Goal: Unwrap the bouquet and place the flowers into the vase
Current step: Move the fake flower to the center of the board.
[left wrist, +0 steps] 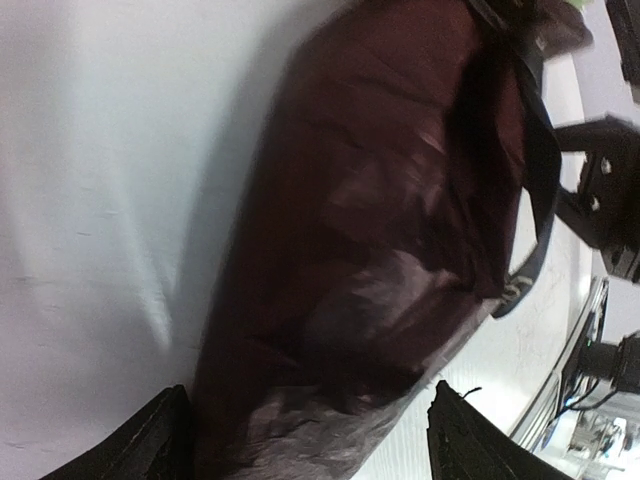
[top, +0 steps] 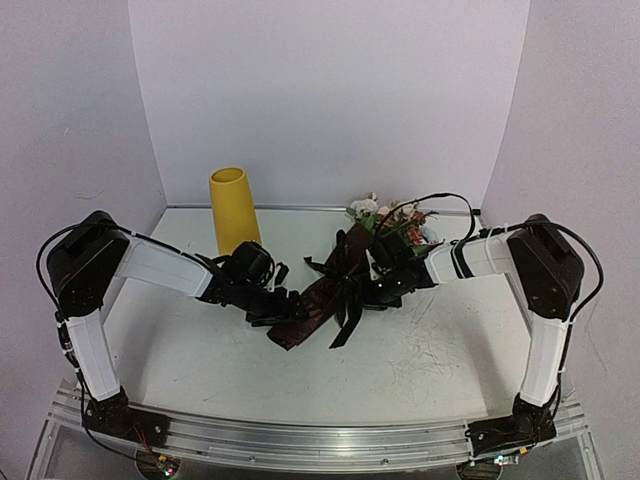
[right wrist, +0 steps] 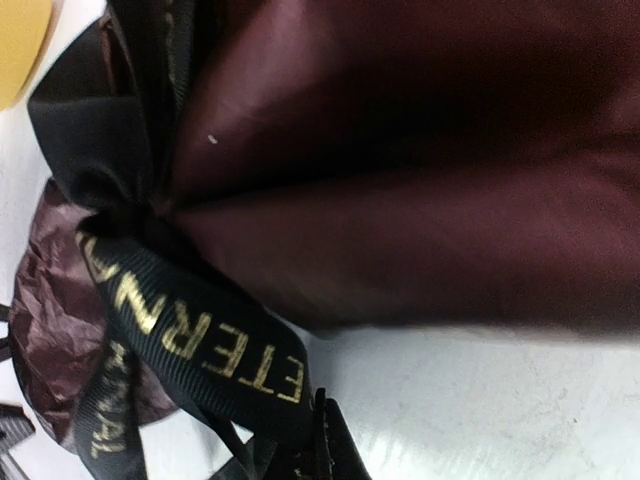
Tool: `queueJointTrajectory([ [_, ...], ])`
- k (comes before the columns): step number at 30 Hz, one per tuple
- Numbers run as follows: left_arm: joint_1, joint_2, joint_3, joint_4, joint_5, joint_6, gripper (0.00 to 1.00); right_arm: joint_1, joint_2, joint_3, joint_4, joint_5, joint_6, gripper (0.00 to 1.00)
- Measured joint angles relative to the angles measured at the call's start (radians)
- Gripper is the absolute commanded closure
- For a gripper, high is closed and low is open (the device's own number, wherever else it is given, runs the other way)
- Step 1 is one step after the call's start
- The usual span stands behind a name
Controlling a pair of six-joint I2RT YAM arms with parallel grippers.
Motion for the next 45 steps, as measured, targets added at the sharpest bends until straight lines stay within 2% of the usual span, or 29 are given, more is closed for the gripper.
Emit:
queueJointTrajectory([
  [6,-0.129,0.028,0.030,0.012,-0.005,0.006,0.19,0.000,-0.089,-0.085,-0.044,0.030,0.000,1.00],
  [14,-0.345,0.074,0.089,0.052,-0.076,-0.085,0.21,0.000,-0.201,-0.161,-0.143,0.139,0.013,1.00],
  [19,-0.409,0.093,0.148,0.060,-0.130,-0.114,0.20,-0.001,-0.298,-0.234,-0.215,0.218,0.032,1.00],
  [24,-0.392,0.093,0.208,0.030,-0.217,-0.090,0.19,-0.001,-0.354,-0.261,-0.247,0.252,0.037,1.00],
  [31,-0.300,0.097,0.390,-0.094,-0.303,0.051,0.19,-0.001,-0.370,-0.265,-0.259,0.270,0.037,1.00],
  [38,-0.135,0.127,0.463,-0.146,-0.289,0.155,0.18,-0.001,-0.366,-0.256,-0.269,0.265,0.026,1.00],
  [45,-0.097,0.188,0.529,-0.170,-0.211,0.315,0.18,-0.001,-0.337,-0.212,-0.275,0.257,-0.003,1.00],
])
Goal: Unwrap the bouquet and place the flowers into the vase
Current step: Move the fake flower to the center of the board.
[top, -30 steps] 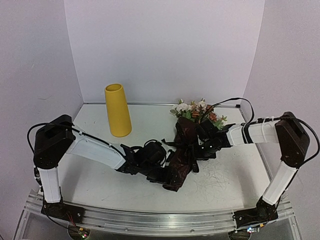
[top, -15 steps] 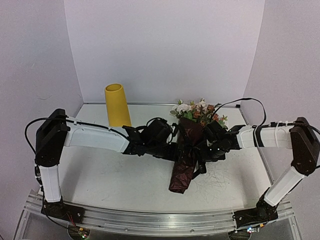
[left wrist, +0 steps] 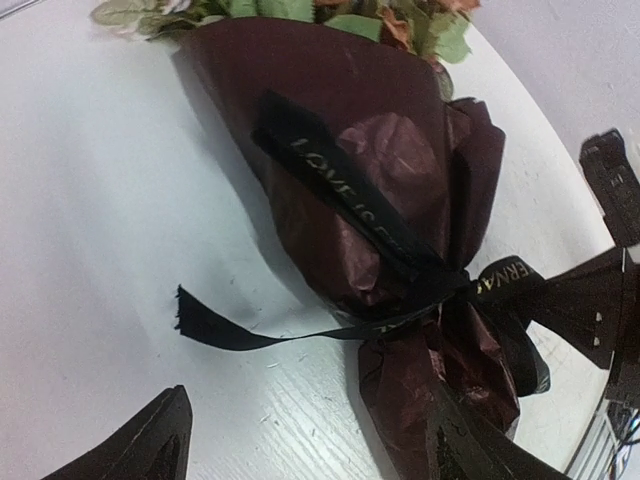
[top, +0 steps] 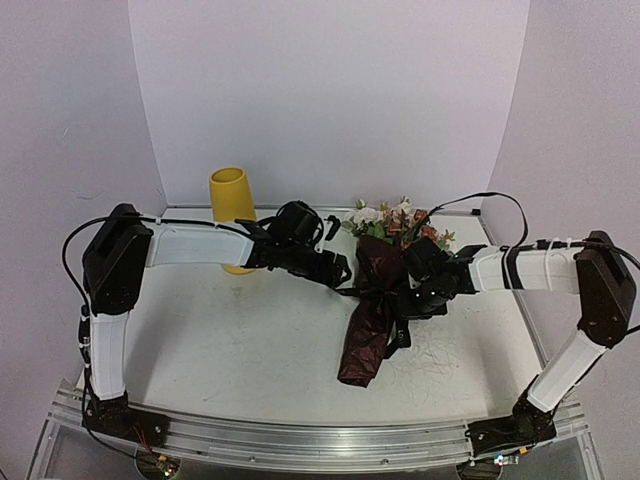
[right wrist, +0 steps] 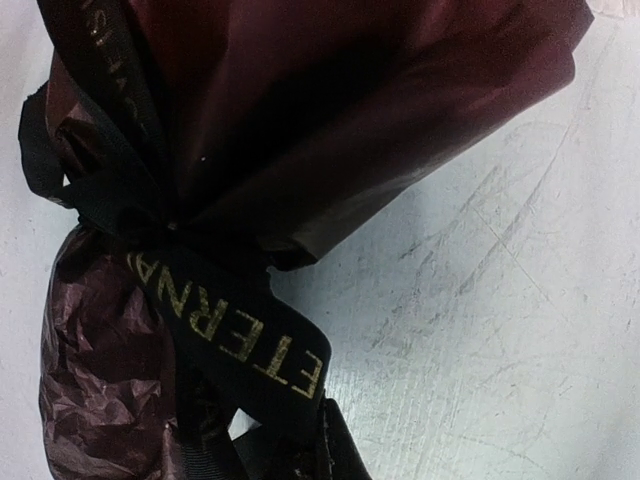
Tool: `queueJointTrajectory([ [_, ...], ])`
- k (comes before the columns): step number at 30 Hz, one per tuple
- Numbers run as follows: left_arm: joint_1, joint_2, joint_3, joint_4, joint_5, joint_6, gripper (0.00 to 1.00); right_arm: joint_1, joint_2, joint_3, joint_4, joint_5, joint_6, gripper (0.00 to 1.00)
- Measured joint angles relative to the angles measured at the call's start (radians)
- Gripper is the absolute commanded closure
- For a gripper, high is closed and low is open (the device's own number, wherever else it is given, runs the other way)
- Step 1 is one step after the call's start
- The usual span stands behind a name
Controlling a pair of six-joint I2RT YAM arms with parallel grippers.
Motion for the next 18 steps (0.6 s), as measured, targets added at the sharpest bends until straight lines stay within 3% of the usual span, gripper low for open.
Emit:
queueJointTrajectory([
  [8,0.004,0.056,0.044,-0.001,0.127,0.277,0.21,0.000,0.024,0.020,-0.007,-0.024,-0.025,1.00],
  [14,0.004,0.077,0.044,-0.002,0.143,0.482,0.28,0.000,0.034,0.022,-0.010,-0.032,-0.028,1.00],
  [18,0.008,0.091,0.044,-0.001,0.137,0.593,0.28,0.000,0.037,0.022,-0.016,-0.040,-0.027,1.00],
])
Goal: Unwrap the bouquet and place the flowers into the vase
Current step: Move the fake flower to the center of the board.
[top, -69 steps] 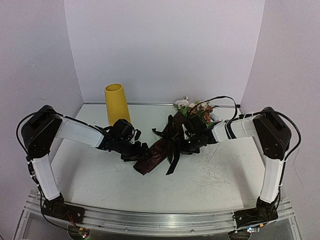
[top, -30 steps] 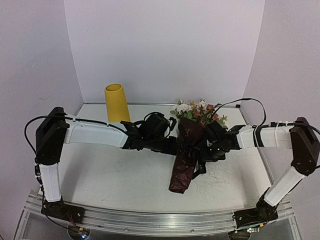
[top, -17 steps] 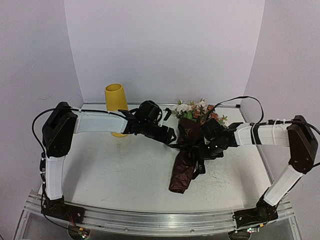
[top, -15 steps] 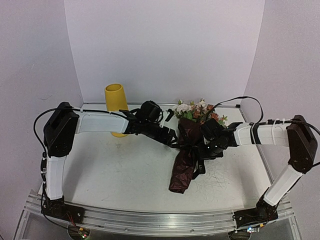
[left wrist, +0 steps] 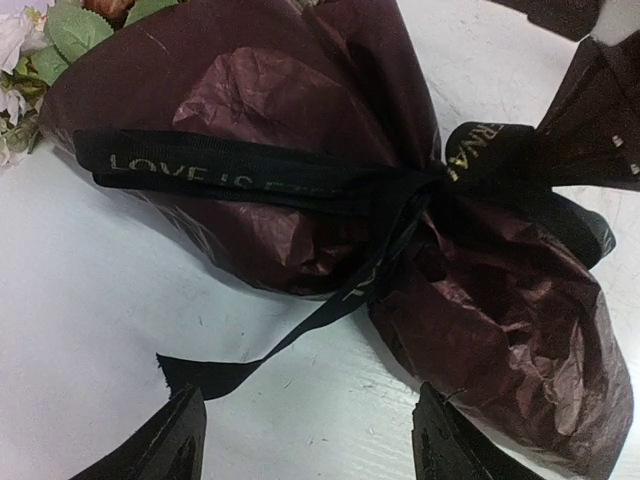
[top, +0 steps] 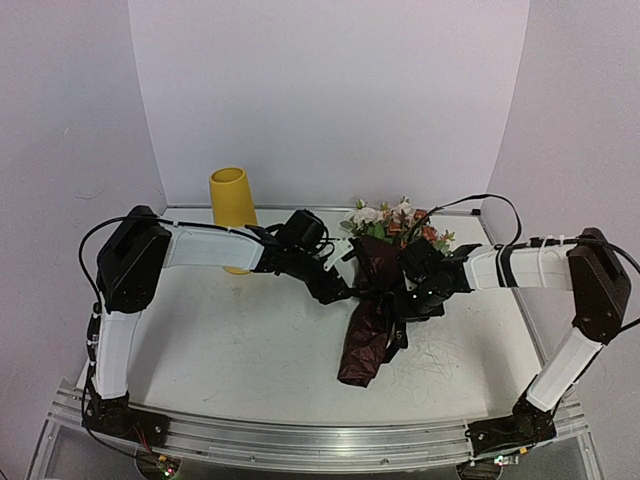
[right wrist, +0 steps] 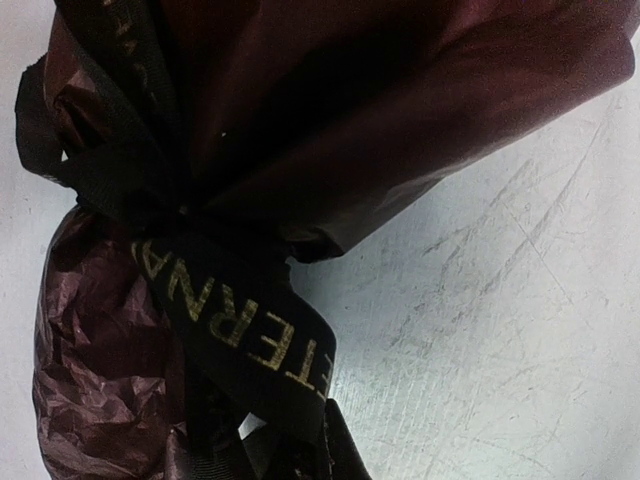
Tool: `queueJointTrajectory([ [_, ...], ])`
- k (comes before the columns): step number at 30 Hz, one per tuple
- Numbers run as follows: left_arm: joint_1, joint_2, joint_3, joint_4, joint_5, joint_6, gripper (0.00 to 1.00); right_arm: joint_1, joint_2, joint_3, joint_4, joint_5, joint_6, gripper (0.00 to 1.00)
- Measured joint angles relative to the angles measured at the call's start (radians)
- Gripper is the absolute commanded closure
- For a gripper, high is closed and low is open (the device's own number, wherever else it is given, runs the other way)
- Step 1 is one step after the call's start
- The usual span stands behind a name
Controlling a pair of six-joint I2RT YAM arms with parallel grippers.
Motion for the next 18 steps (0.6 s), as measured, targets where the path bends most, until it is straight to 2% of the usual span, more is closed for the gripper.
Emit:
queueJointTrajectory([
  [11,0.005,0.076,0.003,-0.001,-0.058,0.169,0.28,0.000,0.001,0.000,-0.006,-0.035,0.000,1.00],
  [18,0.005,0.113,0.053,-0.006,-0.083,0.204,0.28,0.000,0.019,0.000,-0.010,-0.045,0.000,1.00],
])
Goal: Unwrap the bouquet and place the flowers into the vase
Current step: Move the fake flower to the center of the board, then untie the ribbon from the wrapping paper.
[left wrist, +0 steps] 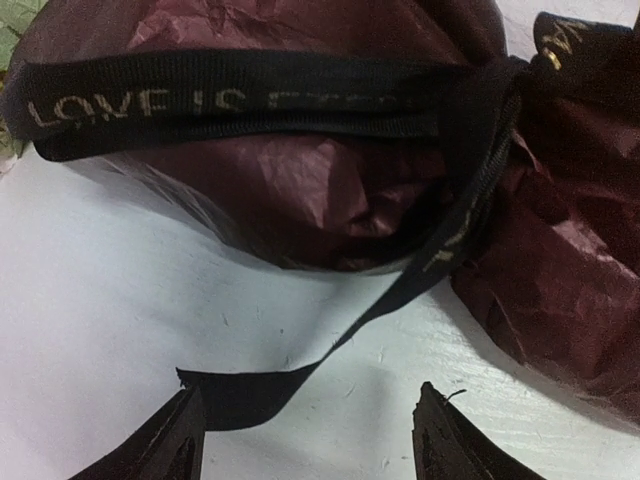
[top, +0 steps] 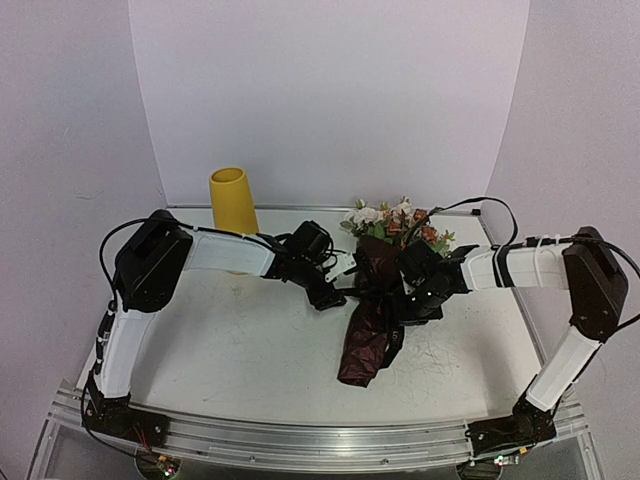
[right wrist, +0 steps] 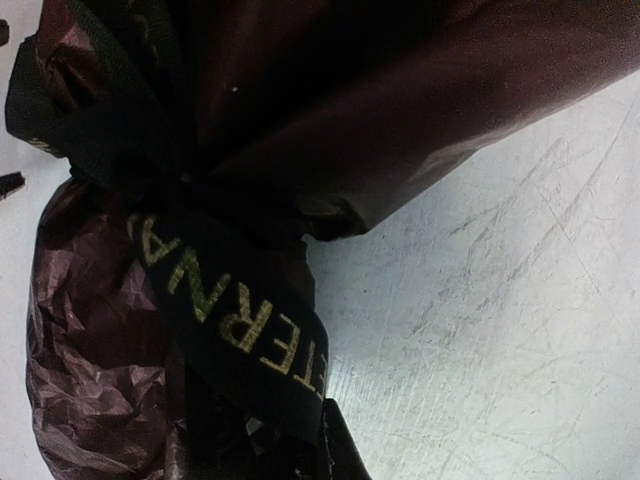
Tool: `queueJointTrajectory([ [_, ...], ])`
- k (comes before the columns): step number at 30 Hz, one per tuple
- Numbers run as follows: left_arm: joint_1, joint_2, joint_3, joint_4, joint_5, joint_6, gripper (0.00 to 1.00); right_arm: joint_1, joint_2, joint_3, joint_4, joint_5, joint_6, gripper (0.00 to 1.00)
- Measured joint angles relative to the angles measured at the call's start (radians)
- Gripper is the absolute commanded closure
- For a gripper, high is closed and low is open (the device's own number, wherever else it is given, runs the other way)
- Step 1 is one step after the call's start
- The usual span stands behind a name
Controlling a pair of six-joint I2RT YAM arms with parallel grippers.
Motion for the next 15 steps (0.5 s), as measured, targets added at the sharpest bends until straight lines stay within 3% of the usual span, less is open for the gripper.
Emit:
queueJointTrajectory([
  [5,-0.005,0.042,0.052,0.001,-0.010,-0.004,0.29,0.000,0.000,0.000,-0.004,0.000,-0.004,1.00],
  [8,-0.011,0.063,0.067,0.000,-0.010,-0.013,0.38,0.000,0.000,0.000,-0.004,0.000,-0.007,1.00],
  [10,-0.016,0.072,0.072,0.000,-0.010,-0.022,0.51,0.000,0.000,0.000,-0.005,0.000,-0.008,1.00],
  [14,-0.025,0.080,0.072,-0.001,-0.008,-0.031,0.92,0.000,0.000,0.000,-0.008,0.000,-0.010,1.00],
  [15,-0.027,0.080,0.072,-0.001,-0.008,-0.031,0.98,0.000,0.000,0.000,-0.010,0.000,-0.011,1.00],
])
